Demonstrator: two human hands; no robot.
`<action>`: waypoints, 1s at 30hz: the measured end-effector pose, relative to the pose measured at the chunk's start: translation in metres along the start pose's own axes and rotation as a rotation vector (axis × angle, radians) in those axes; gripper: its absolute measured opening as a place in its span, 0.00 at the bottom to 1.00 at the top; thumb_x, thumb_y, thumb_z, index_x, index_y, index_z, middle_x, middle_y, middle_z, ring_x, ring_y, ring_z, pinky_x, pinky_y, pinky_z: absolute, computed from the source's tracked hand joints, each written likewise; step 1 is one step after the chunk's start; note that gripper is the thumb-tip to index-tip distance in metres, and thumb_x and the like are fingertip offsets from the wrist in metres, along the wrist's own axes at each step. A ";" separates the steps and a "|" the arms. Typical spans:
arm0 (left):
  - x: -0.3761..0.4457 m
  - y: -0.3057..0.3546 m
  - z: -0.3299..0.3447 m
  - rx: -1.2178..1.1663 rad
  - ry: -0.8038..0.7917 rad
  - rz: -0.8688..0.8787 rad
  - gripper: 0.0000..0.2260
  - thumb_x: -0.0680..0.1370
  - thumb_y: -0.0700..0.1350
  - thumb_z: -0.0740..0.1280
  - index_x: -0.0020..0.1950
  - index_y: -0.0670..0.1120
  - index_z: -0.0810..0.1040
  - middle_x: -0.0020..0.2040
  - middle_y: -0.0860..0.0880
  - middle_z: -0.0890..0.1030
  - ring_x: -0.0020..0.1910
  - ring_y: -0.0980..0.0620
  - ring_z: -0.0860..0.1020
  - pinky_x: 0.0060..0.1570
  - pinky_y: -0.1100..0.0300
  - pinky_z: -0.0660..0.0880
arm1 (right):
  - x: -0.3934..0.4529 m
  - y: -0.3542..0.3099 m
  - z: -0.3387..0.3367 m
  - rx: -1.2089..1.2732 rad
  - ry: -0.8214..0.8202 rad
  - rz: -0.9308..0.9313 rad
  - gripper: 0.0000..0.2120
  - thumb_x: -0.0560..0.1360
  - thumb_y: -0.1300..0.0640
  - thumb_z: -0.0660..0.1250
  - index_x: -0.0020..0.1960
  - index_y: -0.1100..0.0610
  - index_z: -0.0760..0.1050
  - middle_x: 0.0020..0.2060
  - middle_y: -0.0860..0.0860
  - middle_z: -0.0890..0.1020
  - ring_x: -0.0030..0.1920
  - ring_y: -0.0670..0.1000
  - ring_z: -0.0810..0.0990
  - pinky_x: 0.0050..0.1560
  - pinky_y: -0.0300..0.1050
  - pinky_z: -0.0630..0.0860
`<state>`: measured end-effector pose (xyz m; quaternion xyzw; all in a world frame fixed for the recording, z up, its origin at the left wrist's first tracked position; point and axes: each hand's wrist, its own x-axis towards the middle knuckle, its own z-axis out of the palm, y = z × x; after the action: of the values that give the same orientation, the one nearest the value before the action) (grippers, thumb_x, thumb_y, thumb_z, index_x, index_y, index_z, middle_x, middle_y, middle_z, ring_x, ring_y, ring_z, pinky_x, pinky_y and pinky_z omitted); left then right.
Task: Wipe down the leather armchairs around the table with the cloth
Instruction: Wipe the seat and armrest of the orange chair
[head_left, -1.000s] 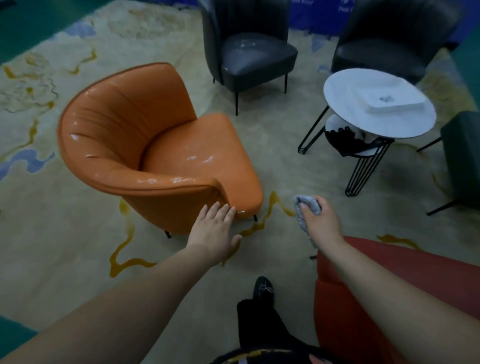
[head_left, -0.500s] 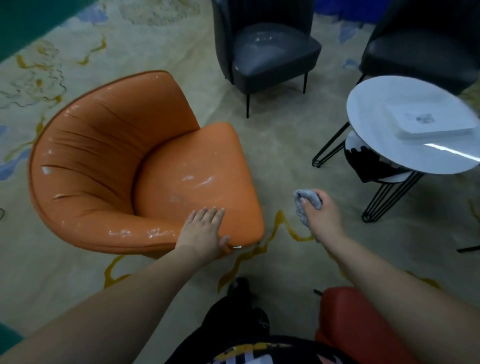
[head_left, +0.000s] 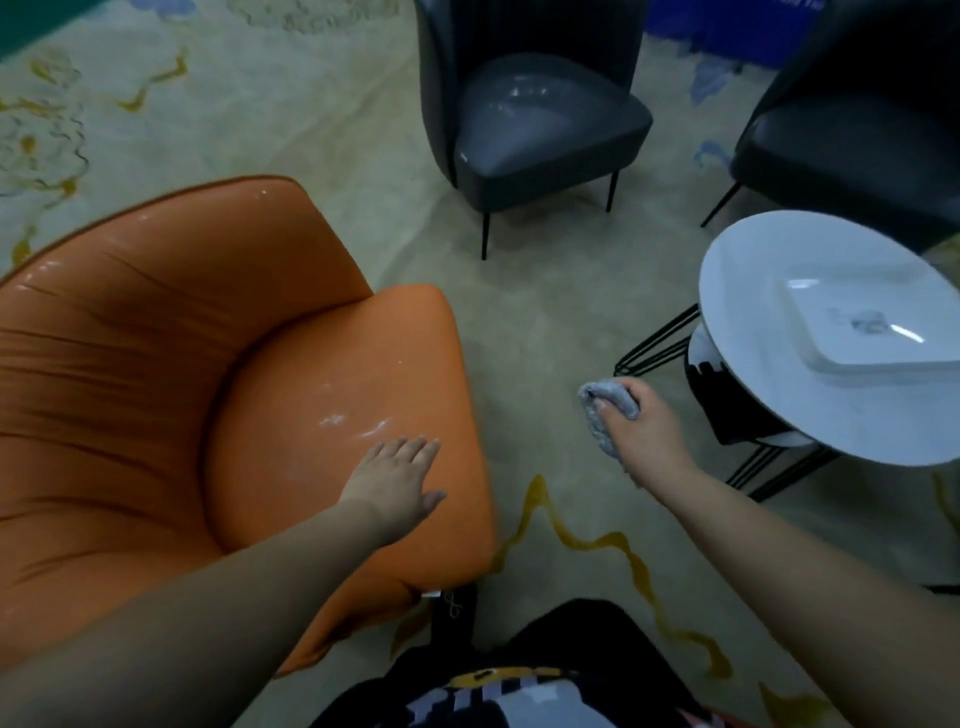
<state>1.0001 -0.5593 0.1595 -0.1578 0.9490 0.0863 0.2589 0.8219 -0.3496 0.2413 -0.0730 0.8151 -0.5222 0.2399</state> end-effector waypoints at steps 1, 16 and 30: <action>0.009 0.003 -0.003 0.005 -0.006 -0.002 0.32 0.80 0.63 0.52 0.79 0.51 0.46 0.79 0.50 0.53 0.77 0.48 0.52 0.74 0.51 0.51 | 0.012 -0.003 -0.003 0.003 -0.006 -0.001 0.11 0.77 0.63 0.63 0.41 0.48 0.74 0.28 0.50 0.76 0.21 0.39 0.72 0.19 0.30 0.64; 0.086 0.055 -0.033 -0.272 0.071 -0.577 0.30 0.80 0.61 0.54 0.78 0.49 0.53 0.77 0.49 0.59 0.76 0.47 0.56 0.73 0.50 0.56 | 0.224 -0.045 -0.023 -0.242 -0.522 -0.124 0.16 0.76 0.60 0.63 0.38 0.40 0.77 0.29 0.44 0.80 0.30 0.44 0.78 0.29 0.40 0.73; 0.082 0.007 -0.008 -0.493 0.088 -0.931 0.30 0.81 0.61 0.53 0.79 0.50 0.50 0.78 0.49 0.57 0.76 0.47 0.55 0.74 0.48 0.51 | 0.258 -0.092 0.143 -0.374 -0.878 -0.318 0.09 0.76 0.63 0.64 0.43 0.50 0.76 0.27 0.46 0.79 0.23 0.41 0.75 0.20 0.31 0.66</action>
<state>0.9271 -0.5752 0.1250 -0.6223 0.7400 0.1758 0.1849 0.6506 -0.6026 0.1933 -0.4508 0.6957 -0.3174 0.4605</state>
